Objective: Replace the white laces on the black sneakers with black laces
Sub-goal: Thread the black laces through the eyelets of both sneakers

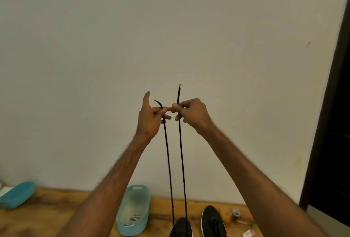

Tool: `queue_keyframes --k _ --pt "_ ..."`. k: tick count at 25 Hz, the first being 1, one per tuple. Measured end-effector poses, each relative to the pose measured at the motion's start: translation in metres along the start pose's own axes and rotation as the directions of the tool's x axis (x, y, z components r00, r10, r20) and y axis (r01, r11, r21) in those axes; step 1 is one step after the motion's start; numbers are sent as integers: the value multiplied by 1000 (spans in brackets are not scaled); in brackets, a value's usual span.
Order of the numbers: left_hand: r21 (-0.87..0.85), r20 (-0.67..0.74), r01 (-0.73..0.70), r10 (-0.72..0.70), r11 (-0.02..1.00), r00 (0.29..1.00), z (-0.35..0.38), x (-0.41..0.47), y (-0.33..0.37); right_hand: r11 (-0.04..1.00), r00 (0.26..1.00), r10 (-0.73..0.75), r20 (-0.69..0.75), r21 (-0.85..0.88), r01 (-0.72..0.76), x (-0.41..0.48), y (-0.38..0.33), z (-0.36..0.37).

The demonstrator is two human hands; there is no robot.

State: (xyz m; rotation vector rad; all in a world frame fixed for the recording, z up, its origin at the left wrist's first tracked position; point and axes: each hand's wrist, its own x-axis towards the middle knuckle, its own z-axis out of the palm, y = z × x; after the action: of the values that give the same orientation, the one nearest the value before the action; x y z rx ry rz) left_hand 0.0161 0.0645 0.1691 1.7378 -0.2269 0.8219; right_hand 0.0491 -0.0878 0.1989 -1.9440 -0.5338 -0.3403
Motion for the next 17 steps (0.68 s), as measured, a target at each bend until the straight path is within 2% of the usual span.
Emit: queue_keyframes --k 2,8,17 --pt "-120 -11 86 -88 989 996 3 3 3 993 999 -32 -17 -115 30 3 -1 1" --pt "-214 -51 198 -213 957 976 11 18 19 994 999 -20 -36 -104 16 8 -6 -1" --pt "-286 -89 212 -246 934 965 19 28 21 994 1000 15 -7 -105 -15 15 3 -2"
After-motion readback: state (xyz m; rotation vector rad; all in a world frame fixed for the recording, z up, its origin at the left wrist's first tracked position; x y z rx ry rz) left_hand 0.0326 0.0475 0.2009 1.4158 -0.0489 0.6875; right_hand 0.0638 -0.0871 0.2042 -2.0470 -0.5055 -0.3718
